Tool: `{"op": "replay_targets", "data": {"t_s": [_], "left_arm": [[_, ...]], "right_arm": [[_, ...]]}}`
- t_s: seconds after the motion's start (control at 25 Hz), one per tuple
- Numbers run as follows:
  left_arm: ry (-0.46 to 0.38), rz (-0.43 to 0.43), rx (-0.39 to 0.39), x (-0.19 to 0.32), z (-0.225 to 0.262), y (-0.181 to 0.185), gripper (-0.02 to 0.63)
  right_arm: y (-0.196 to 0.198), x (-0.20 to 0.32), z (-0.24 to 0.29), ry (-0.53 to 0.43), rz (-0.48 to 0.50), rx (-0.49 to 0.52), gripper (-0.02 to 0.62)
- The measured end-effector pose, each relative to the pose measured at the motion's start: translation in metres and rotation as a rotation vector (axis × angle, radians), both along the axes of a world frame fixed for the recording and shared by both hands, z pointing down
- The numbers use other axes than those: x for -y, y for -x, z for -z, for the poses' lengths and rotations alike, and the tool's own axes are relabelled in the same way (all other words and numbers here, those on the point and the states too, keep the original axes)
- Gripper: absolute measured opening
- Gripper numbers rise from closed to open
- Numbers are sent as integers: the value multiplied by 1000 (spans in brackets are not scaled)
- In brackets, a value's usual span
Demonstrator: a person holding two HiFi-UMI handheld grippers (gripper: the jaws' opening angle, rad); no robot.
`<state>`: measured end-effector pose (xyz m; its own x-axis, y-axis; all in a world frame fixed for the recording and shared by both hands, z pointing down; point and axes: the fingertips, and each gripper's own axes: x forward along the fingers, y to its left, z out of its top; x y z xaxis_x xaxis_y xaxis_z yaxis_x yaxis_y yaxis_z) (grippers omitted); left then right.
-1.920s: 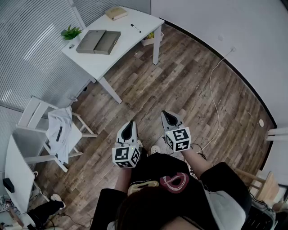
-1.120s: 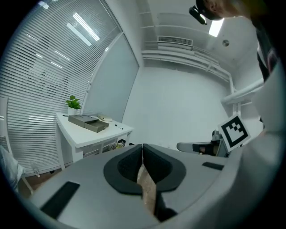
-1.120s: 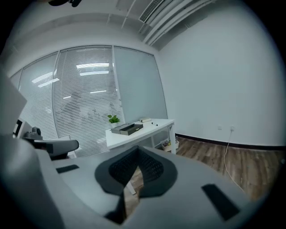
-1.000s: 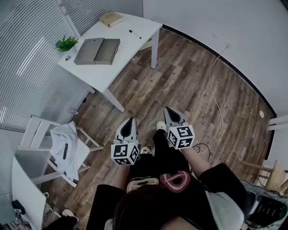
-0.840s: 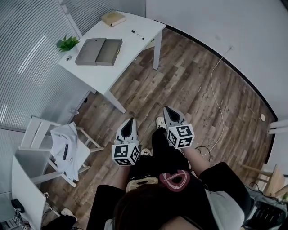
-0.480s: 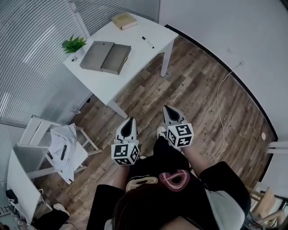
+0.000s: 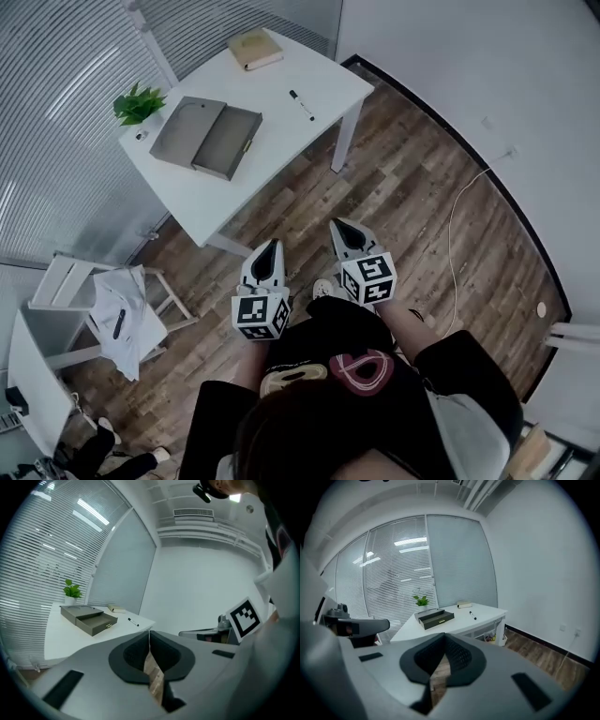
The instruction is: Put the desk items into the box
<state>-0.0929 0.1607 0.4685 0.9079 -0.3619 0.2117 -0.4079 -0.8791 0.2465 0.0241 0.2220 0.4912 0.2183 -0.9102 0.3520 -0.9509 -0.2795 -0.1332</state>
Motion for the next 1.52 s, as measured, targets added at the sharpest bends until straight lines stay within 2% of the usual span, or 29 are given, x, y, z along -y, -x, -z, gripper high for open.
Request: {"op": "replay_targets", "data": {"t_s": [0.36, 0.76, 1.12, 1.52], "left_arm": [[25, 29, -21, 3, -2, -65, 20], [28, 71, -1, 16, -8, -68, 20], [48, 81, -8, 75, -13, -77, 20], [76, 33, -4, 167, -19, -103, 20]], "right_arm": [[-57, 2, -8, 18, 46, 16, 9], [-75, 13, -21, 40, 48, 46, 9], [-86, 61, -23, 57, 43, 49, 9], [-107, 151, -24, 88, 5, 67, 9]]}}
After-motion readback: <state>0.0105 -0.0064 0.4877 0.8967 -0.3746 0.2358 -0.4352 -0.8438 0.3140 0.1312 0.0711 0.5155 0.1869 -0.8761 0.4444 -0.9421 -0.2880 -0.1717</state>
